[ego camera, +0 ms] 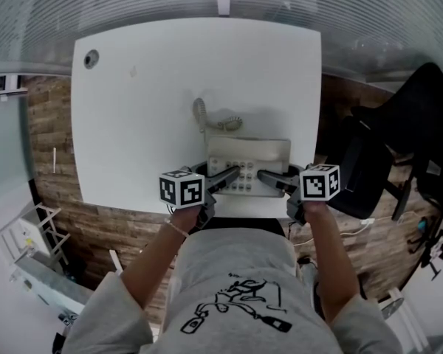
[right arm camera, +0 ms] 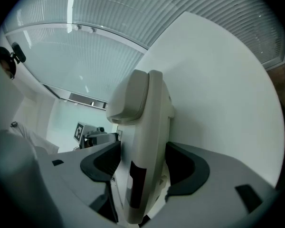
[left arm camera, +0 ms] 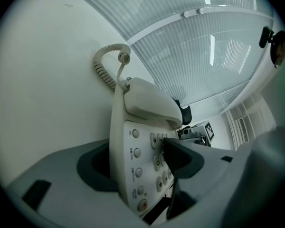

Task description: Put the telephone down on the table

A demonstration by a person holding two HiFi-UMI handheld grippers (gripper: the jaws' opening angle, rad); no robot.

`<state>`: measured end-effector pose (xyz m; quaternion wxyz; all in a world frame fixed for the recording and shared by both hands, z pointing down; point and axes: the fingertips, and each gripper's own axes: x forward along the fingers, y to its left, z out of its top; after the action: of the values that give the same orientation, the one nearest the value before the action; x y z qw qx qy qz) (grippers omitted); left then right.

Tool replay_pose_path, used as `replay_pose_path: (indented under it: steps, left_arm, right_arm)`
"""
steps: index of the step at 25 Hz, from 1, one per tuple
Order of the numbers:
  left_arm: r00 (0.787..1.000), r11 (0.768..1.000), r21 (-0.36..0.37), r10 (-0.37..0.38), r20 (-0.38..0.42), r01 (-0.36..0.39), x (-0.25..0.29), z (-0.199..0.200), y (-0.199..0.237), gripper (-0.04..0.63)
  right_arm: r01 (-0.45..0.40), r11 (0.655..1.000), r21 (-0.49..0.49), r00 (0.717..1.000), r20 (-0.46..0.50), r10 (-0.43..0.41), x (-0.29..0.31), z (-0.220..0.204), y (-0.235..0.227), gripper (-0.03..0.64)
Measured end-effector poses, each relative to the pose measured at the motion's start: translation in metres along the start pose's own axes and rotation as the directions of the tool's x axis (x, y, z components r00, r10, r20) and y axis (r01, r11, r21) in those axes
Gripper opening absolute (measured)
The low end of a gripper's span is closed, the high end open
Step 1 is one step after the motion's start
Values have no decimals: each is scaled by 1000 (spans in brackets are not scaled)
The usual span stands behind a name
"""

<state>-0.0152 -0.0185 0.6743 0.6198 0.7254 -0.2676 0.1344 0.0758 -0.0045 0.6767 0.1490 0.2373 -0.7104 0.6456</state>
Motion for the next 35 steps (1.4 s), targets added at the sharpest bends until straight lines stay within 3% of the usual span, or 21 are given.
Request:
replay_pose_path:
  steps: [12, 35]
  left_arm:
    - [1000, 998, 61, 25, 3, -25, 1, 4, 0, 291]
    - [991, 985, 108, 134, 2, -133, -5, 7, 5, 319]
  right_arm:
    - [35, 999, -4, 999, 10, -35, 4, 1, -1, 313]
    - [104, 994, -28, 994, 27, -103, 4, 3, -1, 314]
